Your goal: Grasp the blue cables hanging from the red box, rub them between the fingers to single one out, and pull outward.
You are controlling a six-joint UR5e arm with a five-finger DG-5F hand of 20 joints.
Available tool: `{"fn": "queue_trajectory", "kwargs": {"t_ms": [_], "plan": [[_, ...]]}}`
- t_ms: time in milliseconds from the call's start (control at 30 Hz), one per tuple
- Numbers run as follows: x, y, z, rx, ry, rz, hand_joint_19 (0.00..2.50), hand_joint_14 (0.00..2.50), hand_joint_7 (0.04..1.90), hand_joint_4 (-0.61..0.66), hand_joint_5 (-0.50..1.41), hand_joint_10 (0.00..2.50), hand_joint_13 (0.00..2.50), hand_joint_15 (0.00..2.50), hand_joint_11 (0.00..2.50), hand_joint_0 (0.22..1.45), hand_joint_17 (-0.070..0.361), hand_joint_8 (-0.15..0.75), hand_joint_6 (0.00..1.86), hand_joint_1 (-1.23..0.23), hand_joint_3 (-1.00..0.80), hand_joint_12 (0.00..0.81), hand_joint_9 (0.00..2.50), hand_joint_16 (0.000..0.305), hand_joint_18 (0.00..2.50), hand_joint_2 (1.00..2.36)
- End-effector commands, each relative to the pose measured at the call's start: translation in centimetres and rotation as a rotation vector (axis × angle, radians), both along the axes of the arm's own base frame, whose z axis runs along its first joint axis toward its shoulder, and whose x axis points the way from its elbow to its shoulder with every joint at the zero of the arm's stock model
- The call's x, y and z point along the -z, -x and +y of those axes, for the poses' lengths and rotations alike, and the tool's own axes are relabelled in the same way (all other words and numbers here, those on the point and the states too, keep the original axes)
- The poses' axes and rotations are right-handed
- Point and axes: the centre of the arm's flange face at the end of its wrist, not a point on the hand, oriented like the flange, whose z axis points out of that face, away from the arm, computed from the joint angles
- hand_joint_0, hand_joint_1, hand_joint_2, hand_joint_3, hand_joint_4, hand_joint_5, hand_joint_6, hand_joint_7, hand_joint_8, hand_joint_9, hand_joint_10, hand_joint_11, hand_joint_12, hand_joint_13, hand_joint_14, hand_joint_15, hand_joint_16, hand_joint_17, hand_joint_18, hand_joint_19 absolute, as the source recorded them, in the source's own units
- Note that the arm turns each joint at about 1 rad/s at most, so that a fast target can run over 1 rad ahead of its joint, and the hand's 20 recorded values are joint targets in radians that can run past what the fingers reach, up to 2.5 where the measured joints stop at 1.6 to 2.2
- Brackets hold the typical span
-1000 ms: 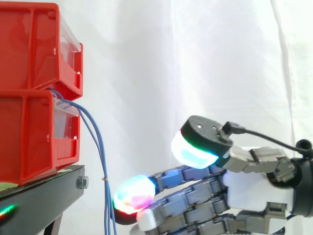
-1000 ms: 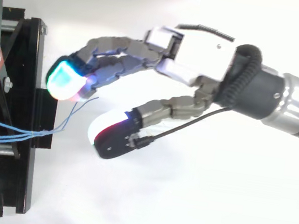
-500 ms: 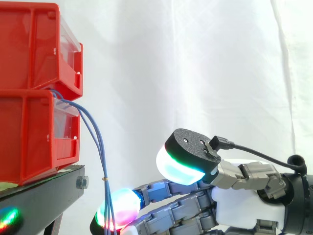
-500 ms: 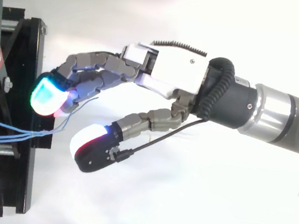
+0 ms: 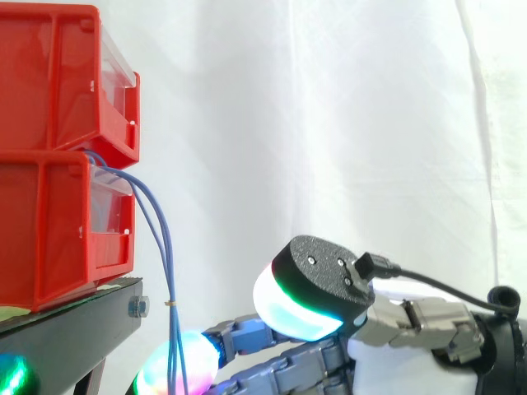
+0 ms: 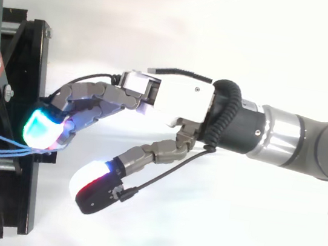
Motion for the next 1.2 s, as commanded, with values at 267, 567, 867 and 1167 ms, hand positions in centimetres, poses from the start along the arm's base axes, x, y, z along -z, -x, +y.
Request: {"fn": "queue_trajectory", "kwargs": {"t_ms": [267,567,867,1167], "plan": [[2.2,-1.3,0.5,-0.037,-0.037,-0.009,0.42,0.01,1.18,0.31,-0.1,0.01,0.43,0.28,0.37,0.57,0.128,0.328,0.5,-0.73,-0.41,0.403,0.61,0.057,0.47,1.01],[2.1,-1.3,0.1,-0.053,-0.033,-0.016,0.43,0.01,1.3,0.26,-0.09,0.01,0.45,0.3,0.39,0.59,0.127,0.33,0.5,-0.72,-0.33,0.401,0.63,0.056,0.49,1.01],[2.0,-1.3,0.1,-0.065,-0.039,-0.018,0.42,0.01,1.09,0.27,-0.12,0.01,0.5,0.31,0.43,0.6,0.133,0.35,0.67,-0.72,-0.28,0.416,0.66,0.059,0.55,1.01],[0.1,-1.4,0.4,-0.128,-0.025,-0.035,0.42,0.01,0.94,0.28,-0.17,0.01,0.52,0.31,0.49,0.59,0.138,0.367,0.83,-0.73,-0.25,0.429,0.68,0.061,0.59,1.01]]}}
